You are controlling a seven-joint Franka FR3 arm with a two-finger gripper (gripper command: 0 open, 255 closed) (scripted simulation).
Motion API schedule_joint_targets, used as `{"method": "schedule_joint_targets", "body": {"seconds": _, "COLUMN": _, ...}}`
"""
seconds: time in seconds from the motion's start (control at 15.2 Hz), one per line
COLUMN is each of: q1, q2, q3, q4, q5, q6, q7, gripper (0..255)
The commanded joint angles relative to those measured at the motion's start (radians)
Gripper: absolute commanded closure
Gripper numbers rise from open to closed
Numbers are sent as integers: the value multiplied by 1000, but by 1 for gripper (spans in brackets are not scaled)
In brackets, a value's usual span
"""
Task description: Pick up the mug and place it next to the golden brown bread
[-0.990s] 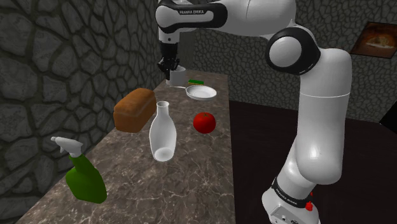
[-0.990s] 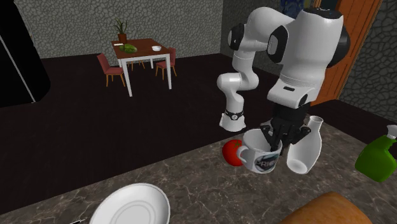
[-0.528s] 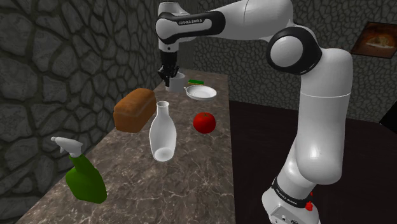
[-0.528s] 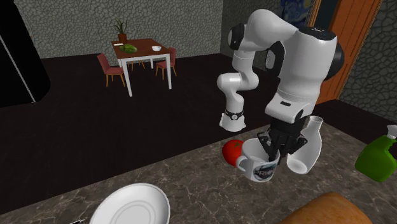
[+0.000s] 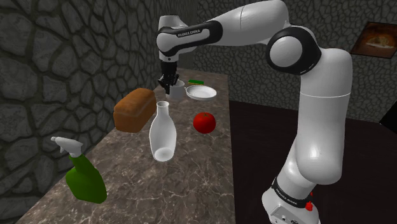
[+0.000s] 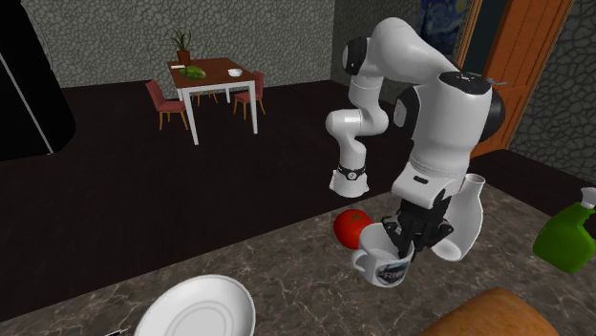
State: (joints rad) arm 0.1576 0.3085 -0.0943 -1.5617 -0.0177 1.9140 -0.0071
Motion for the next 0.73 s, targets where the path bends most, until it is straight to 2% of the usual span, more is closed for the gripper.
{"method": "schedule_joint_targets", "body": {"seconds": 0.0, "q1": 1, "q2": 6, "q3": 1, "q4": -18, "q5": 0, "q6": 25, "q7": 2, "gripper": 255}}
{"method": "schedule_joint_targets", "body": {"seconds": 0.66, "q1": 0, "q2": 37, "q3": 2, "q4": -110, "q5": 2, "q6": 147, "q7": 5, "gripper": 255}}
